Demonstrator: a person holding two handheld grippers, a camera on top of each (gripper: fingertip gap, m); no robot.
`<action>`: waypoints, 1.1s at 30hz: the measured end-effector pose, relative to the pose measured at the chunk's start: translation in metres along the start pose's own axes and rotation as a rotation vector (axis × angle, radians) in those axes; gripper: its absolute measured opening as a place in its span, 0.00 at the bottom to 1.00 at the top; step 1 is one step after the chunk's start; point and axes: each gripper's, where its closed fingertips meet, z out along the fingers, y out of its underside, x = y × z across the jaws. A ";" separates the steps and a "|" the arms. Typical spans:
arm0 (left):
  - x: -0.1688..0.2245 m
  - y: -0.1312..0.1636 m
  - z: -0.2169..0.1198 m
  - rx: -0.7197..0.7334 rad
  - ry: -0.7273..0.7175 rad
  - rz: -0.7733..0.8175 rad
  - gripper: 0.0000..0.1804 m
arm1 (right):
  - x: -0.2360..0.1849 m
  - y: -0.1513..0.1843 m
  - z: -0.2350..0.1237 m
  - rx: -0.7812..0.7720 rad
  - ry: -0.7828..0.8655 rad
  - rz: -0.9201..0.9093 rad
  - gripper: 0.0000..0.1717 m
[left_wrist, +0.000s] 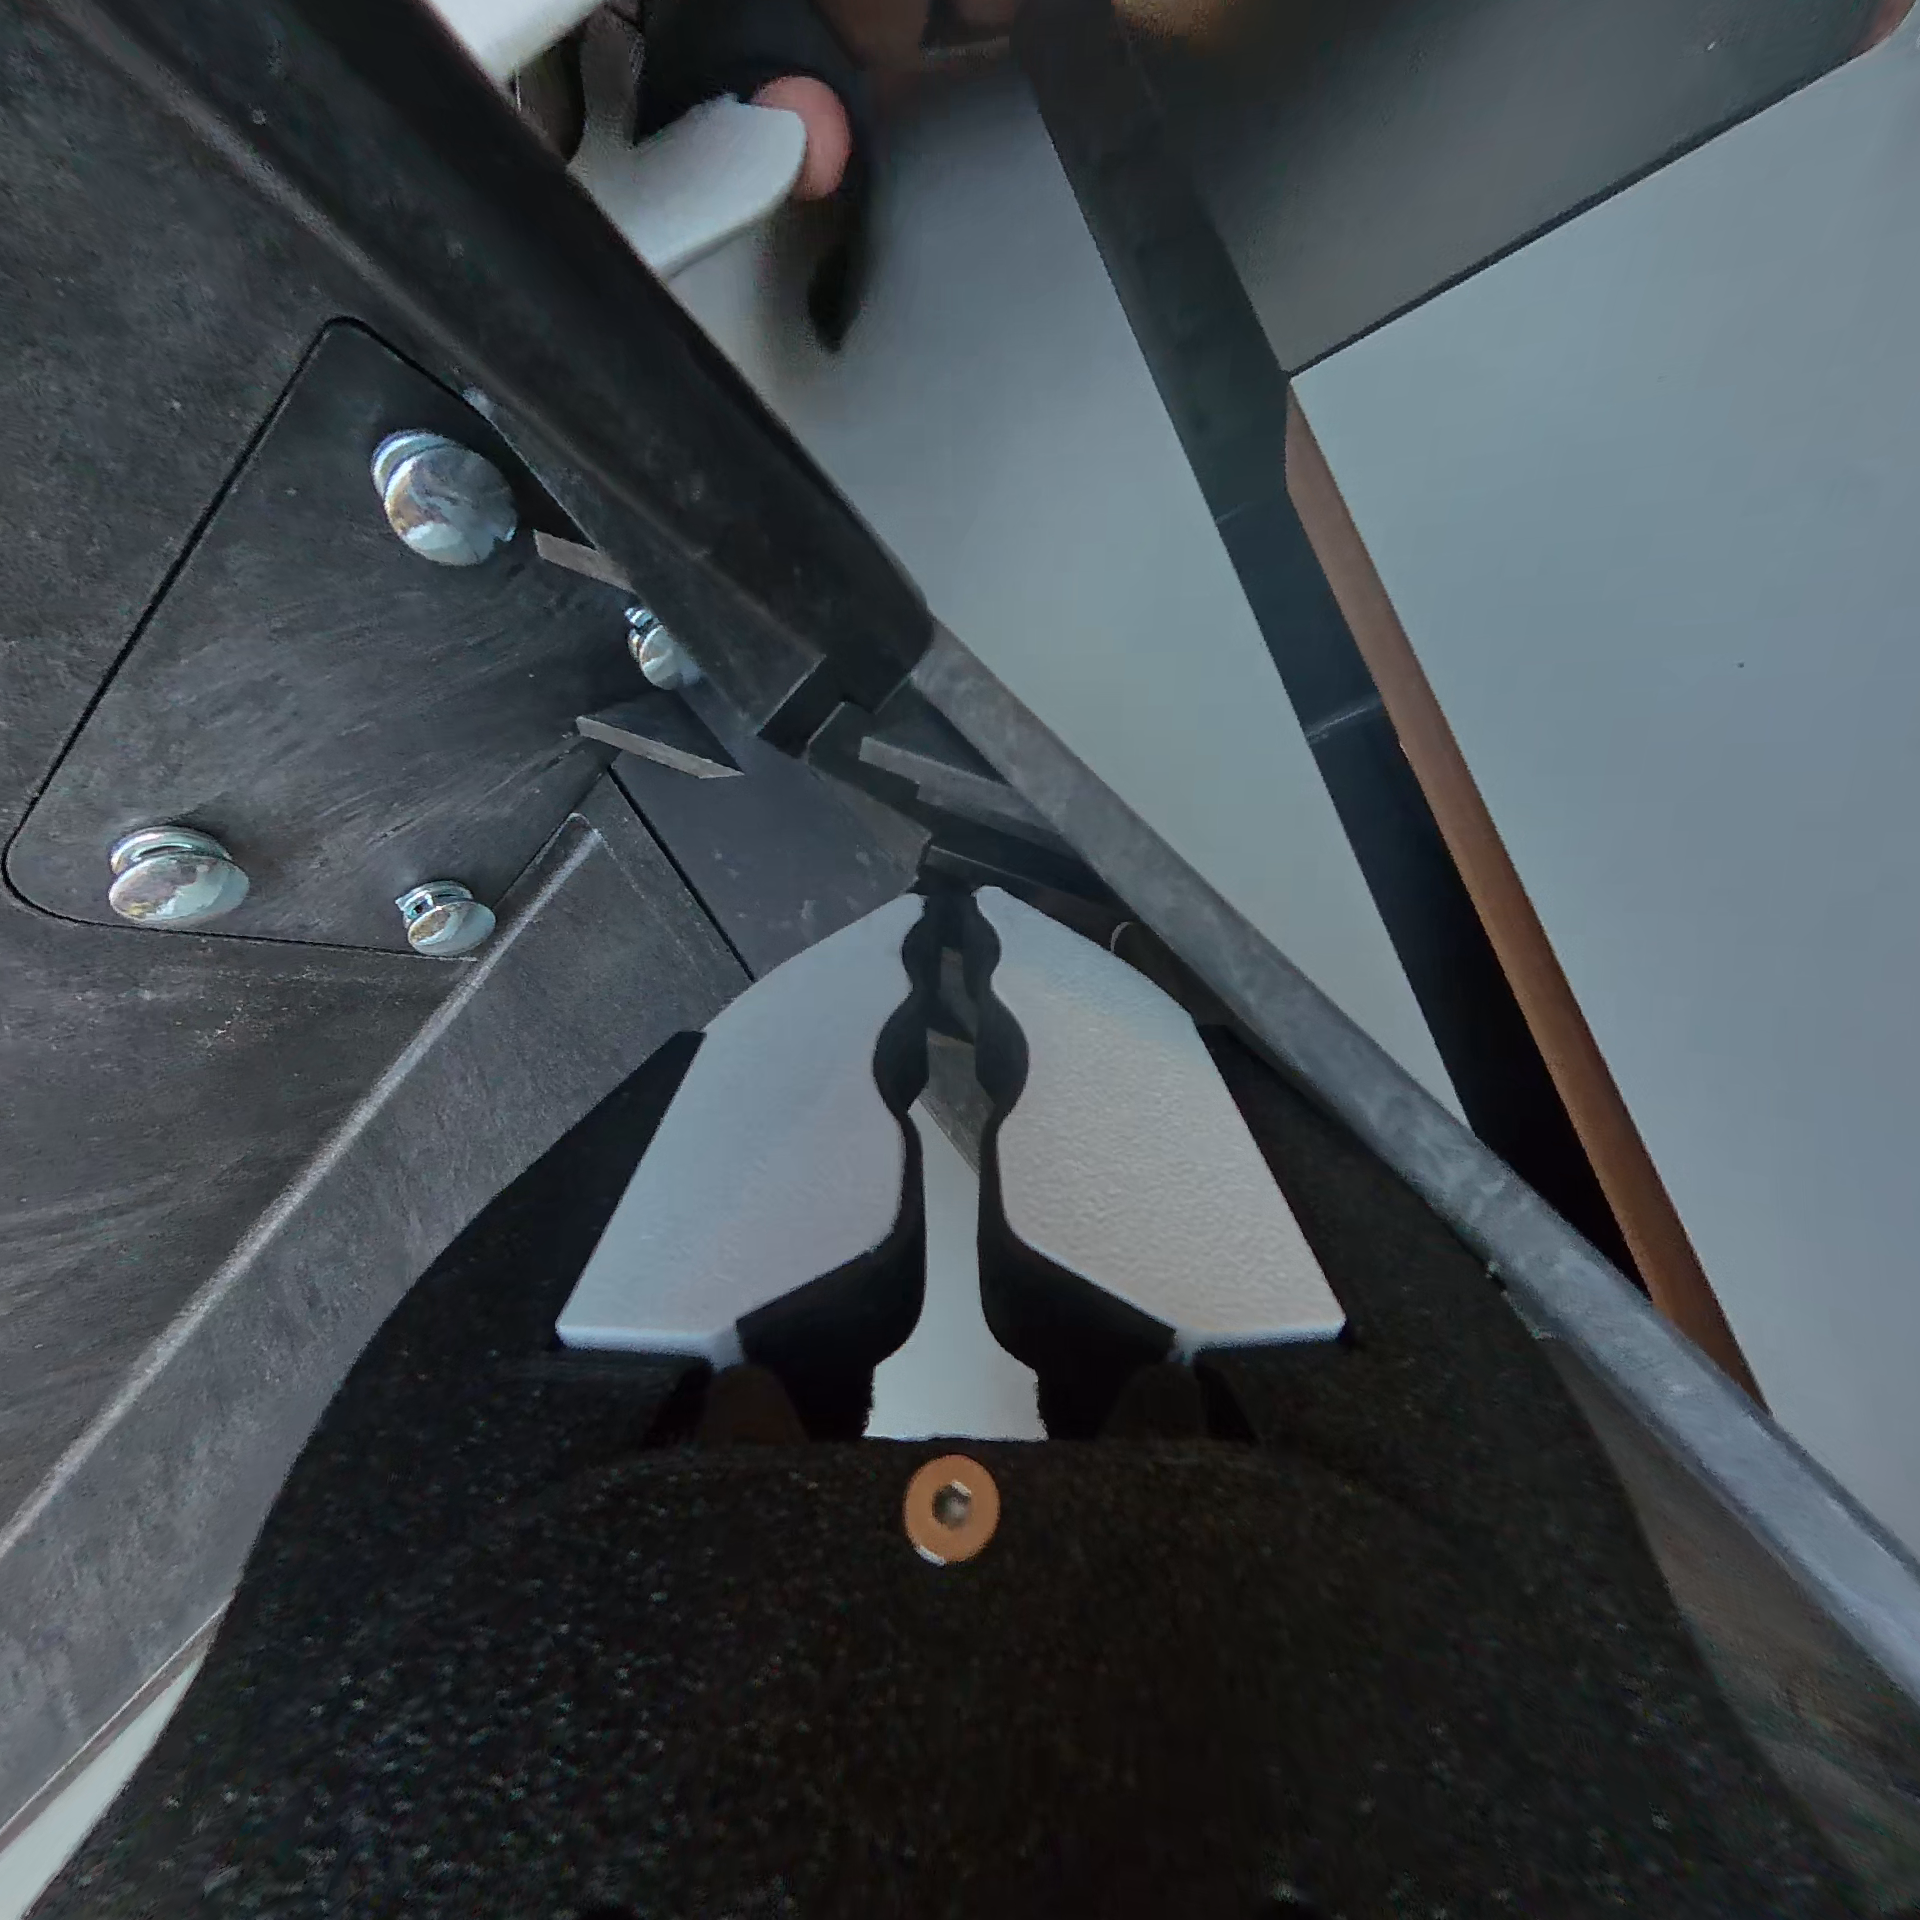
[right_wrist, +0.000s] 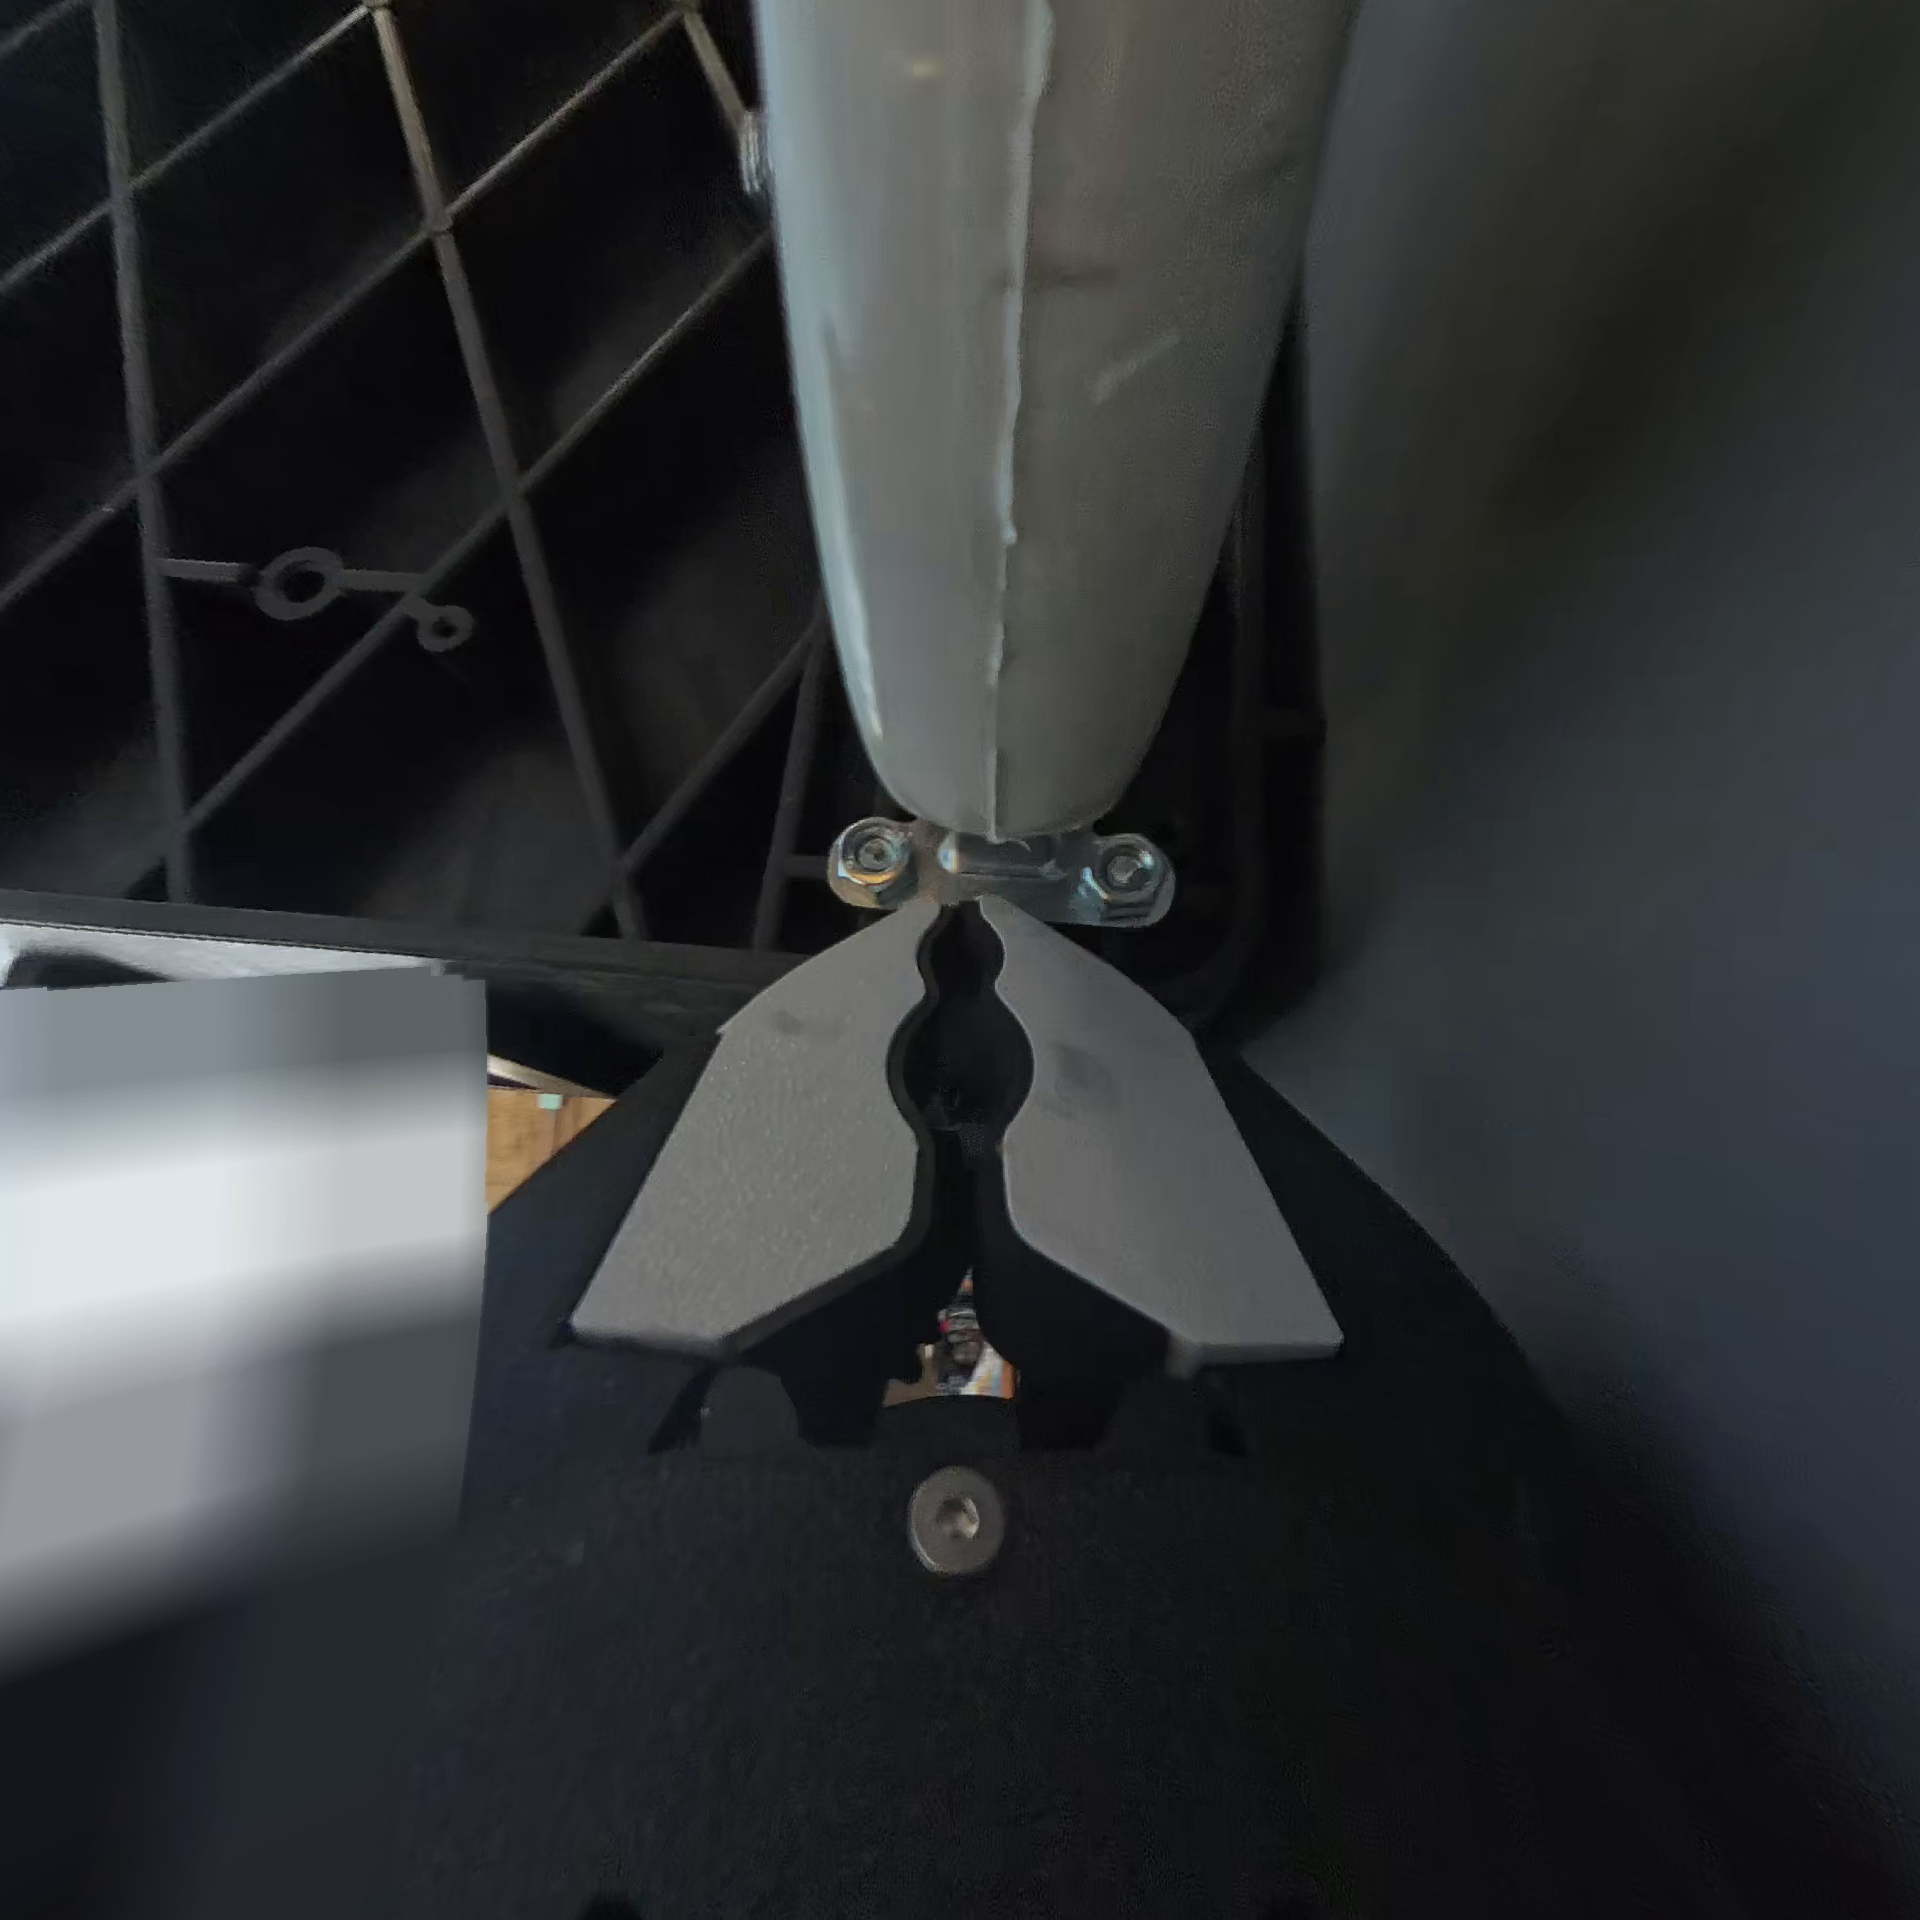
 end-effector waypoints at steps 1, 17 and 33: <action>0.000 0.000 0.000 -0.004 0.000 0.004 0.02 | 0.006 -0.003 -0.002 0.017 0.057 -0.038 0.00; 0.000 -0.001 -0.001 0.011 0.002 0.004 0.02 | 0.030 -0.004 -0.001 -0.032 0.198 -0.083 0.06; 0.000 0.000 0.001 0.009 0.004 -0.003 0.01 | 0.014 -0.001 -0.004 -0.023 0.083 -0.059 0.00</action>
